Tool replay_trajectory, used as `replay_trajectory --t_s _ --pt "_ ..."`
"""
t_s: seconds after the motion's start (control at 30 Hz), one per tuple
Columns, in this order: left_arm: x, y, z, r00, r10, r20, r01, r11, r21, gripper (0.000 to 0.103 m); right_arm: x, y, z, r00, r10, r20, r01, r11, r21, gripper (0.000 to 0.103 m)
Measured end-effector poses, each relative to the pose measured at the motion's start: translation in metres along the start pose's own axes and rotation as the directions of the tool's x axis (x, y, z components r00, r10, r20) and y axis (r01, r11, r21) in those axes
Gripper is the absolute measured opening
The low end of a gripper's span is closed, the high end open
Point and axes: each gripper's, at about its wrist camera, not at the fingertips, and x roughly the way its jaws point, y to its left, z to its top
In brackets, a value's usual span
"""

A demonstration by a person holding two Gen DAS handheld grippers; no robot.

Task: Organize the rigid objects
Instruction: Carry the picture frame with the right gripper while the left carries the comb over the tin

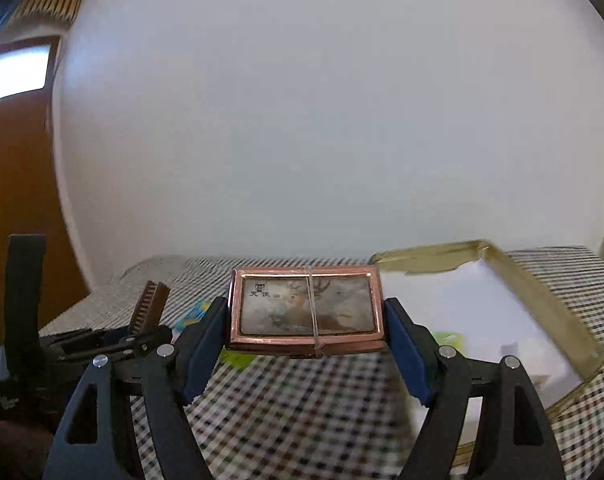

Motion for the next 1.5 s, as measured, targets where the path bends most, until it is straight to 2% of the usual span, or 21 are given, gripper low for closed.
replay_trajectory --t_s 0.27,0.6,0.83,1.03,1.5 --pt "0.014 -0.063 0.018 0.998 -0.053 0.03 0.051 0.996 0.075 0.024 -0.011 -0.062 0.011 0.99 -0.135 0.043 0.133 0.989 0.059 0.078" --pt "0.033 -0.136 0.039 0.992 -0.116 0.044 0.108 0.983 0.145 0.024 -0.002 -0.144 0.021 0.949 -0.314 0.022 0.311 0.946 0.085 0.078" --pt "0.048 -0.179 0.041 0.989 -0.148 0.021 0.143 0.975 0.169 0.024 0.006 -0.164 0.021 0.94 -0.34 -0.014 0.34 0.937 0.085 0.078" --pt "0.06 -0.203 0.035 0.99 -0.137 -0.011 0.137 0.972 0.191 0.024 0.02 -0.175 0.017 0.939 -0.337 -0.073 0.342 0.936 0.086 0.078" --pt "0.088 -0.222 0.017 0.993 -0.083 -0.084 0.101 0.965 0.244 0.024 0.043 -0.19 0.005 0.93 -0.325 -0.173 0.34 0.938 0.065 0.078"
